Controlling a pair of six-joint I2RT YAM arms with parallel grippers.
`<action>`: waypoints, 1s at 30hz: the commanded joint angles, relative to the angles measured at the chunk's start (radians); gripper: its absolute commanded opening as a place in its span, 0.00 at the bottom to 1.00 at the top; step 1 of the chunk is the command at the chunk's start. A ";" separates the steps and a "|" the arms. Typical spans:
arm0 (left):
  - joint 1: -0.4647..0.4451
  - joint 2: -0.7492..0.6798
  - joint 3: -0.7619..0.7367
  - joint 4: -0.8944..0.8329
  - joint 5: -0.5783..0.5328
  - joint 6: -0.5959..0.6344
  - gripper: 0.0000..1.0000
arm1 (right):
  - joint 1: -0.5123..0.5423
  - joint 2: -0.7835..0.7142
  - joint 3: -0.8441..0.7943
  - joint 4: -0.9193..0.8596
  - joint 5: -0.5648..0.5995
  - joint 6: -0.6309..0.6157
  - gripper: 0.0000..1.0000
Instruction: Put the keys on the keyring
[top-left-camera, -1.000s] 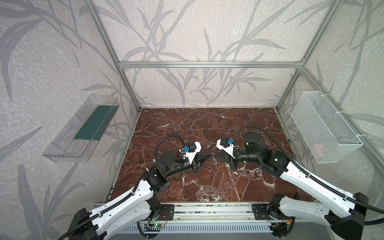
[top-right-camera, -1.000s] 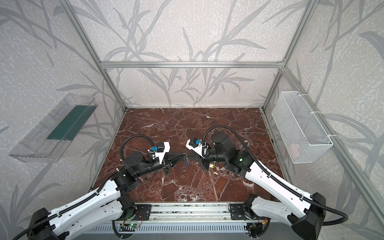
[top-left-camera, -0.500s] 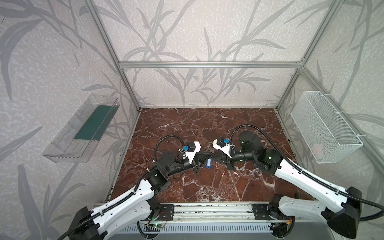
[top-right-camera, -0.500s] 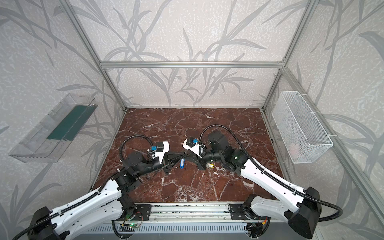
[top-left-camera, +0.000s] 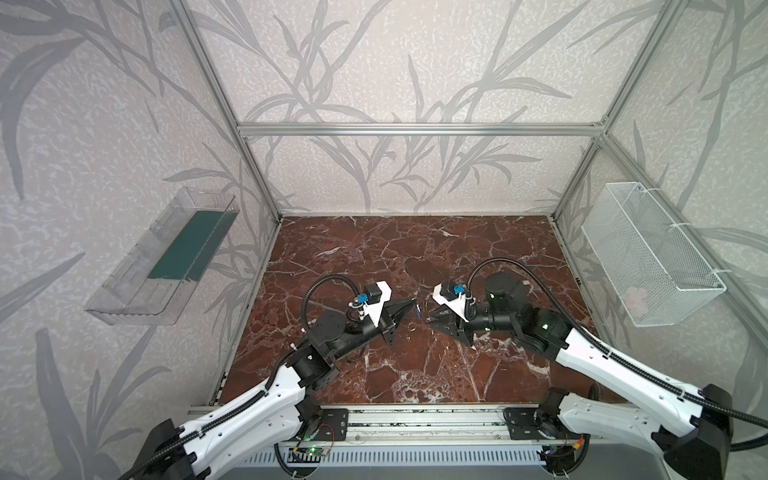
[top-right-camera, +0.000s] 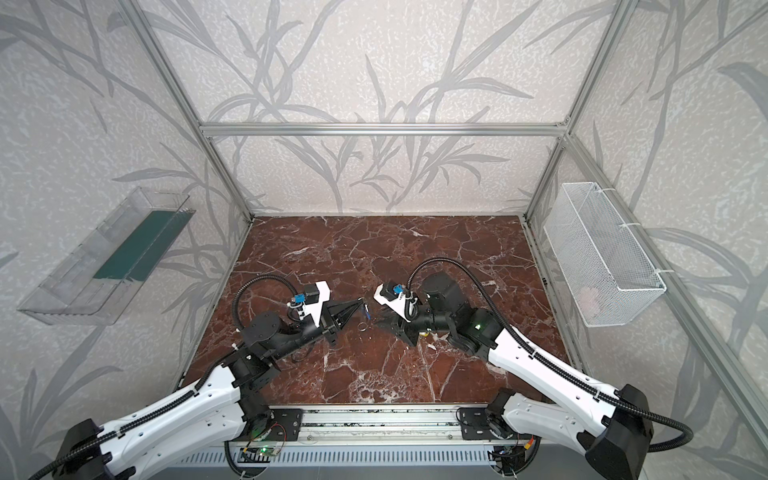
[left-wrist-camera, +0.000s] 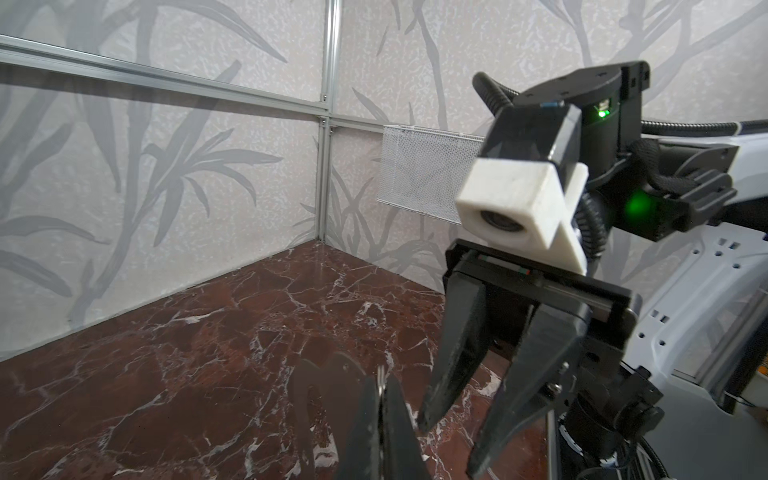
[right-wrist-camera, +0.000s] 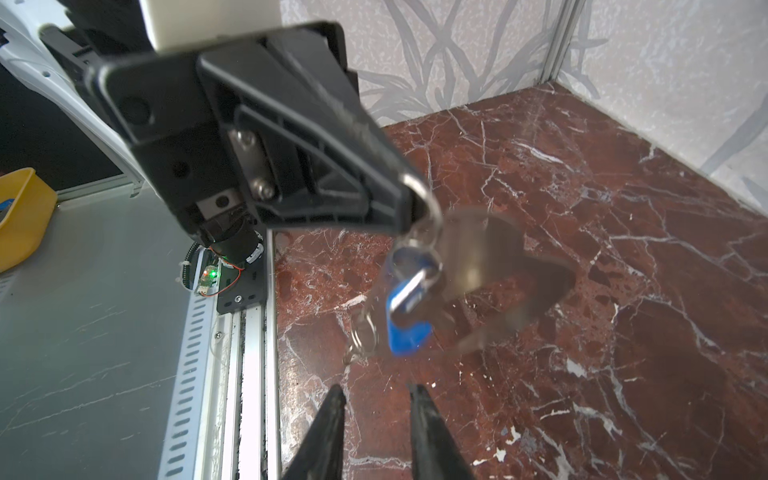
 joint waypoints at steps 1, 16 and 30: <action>0.001 -0.034 -0.030 0.099 -0.154 -0.027 0.00 | 0.001 -0.024 -0.040 0.057 0.015 0.050 0.30; 0.000 -0.027 -0.050 0.153 -0.261 -0.058 0.00 | 0.010 0.111 -0.209 0.431 -0.141 0.189 0.40; 0.000 -0.015 -0.040 0.170 -0.252 -0.070 0.00 | 0.028 0.269 -0.151 0.564 -0.214 0.173 0.41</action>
